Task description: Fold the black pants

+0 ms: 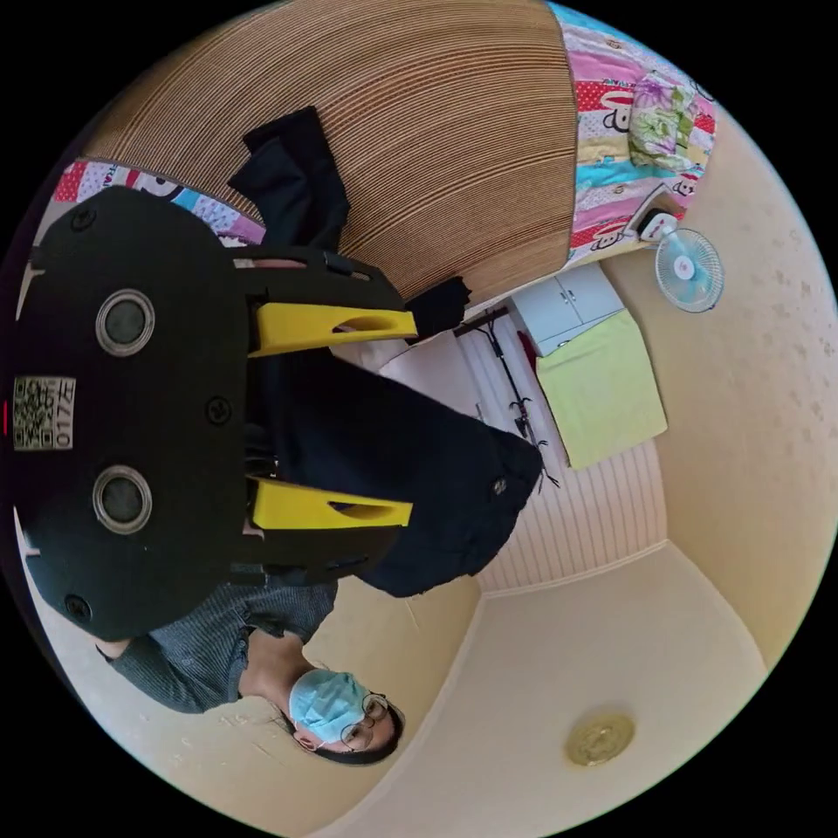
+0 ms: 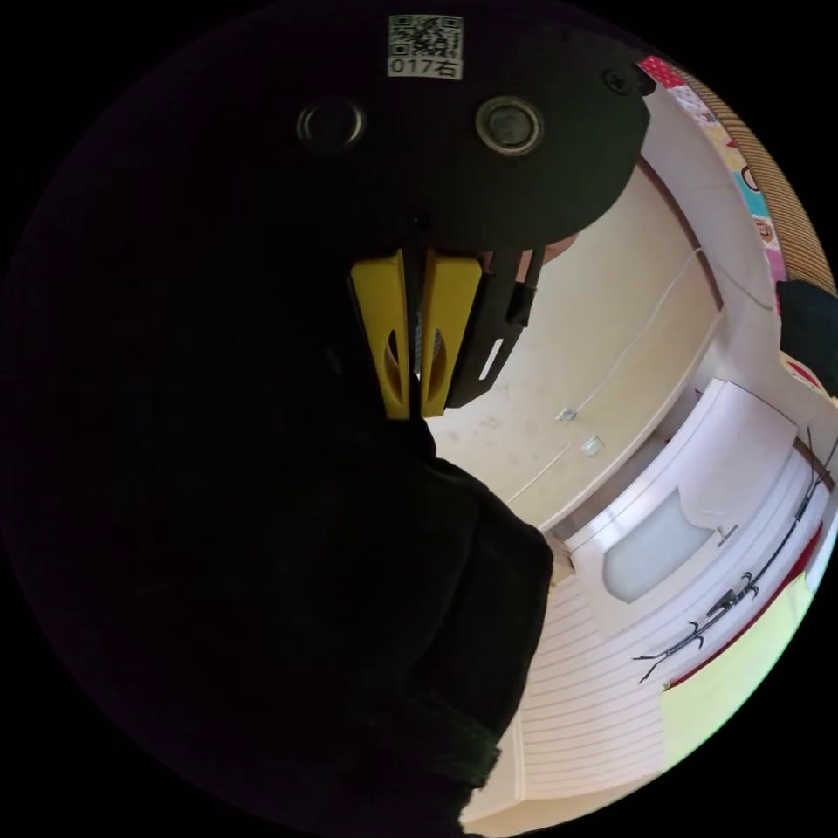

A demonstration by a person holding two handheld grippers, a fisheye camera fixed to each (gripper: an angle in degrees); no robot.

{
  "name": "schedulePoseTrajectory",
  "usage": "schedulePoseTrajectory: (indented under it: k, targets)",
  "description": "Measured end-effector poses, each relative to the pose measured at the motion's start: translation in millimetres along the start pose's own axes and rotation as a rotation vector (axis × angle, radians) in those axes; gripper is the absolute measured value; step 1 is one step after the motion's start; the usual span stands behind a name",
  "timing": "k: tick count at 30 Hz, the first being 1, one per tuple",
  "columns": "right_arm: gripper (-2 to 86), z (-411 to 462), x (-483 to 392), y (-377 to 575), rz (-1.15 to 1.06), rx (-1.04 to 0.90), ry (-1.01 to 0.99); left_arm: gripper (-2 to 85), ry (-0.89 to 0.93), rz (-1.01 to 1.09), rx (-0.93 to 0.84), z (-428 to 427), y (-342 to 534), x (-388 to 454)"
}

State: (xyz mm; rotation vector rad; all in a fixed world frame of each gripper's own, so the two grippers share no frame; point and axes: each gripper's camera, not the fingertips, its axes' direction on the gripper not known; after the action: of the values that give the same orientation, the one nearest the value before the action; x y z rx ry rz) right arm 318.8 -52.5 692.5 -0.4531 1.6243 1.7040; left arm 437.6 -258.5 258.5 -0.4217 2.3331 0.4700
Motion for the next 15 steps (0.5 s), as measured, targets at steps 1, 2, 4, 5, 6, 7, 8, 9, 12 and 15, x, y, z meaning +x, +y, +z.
schedulePoseTrajectory:
  k: [1,2,4,5,6,7,8,9,12,15]
  targets:
    - [2.8,8.5,12.9,6.2,0.017,-0.006,-0.04,25.6,0.053,0.005,-0.051,16.1,-10.4,-12.0]
    - [2.8,15.7,25.2,11.6,0.051,-0.014,-0.058,26.3,0.166,0.014,-0.093,35.0,-17.4,-22.4]
    - [2.8,24.7,38.8,17.3,0.115,-0.04,-0.045,25.5,0.431,0.03,-0.16,68.2,-23.1,-34.7]
    - [2.8,29.5,41.4,19.6,0.139,-0.063,-0.017,23.7,0.655,0.07,-0.21,91.4,-23.6,-36.0]
    - [2.8,31.5,40.7,20.4,0.145,-0.074,0.002,20.2,0.752,0.087,-0.235,102.1,-22.6,-35.2]
    - [2.8,34.3,36.5,21.3,0.153,-0.092,0.049,13.4,0.84,0.115,-0.263,116.7,-19.2,-31.3]
    - [2.8,36.8,28.3,21.1,0.155,-0.106,0.114,9.5,0.825,0.169,-0.248,118.3,-15.9,-22.9]
    - [2.8,38.4,22.3,20.7,0.15,-0.113,0.158,7.5,0.804,0.203,-0.228,114.9,-14.4,-17.3]
    - [2.8,50.1,-8.0,20.7,0.183,-0.145,0.463,5.9,0.714,0.402,-0.089,73.3,-6.3,22.3]
    - [2.9,63.8,-39.2,30.0,0.243,-0.145,0.868,5.3,0.522,0.573,-0.004,31.0,6.0,78.3]
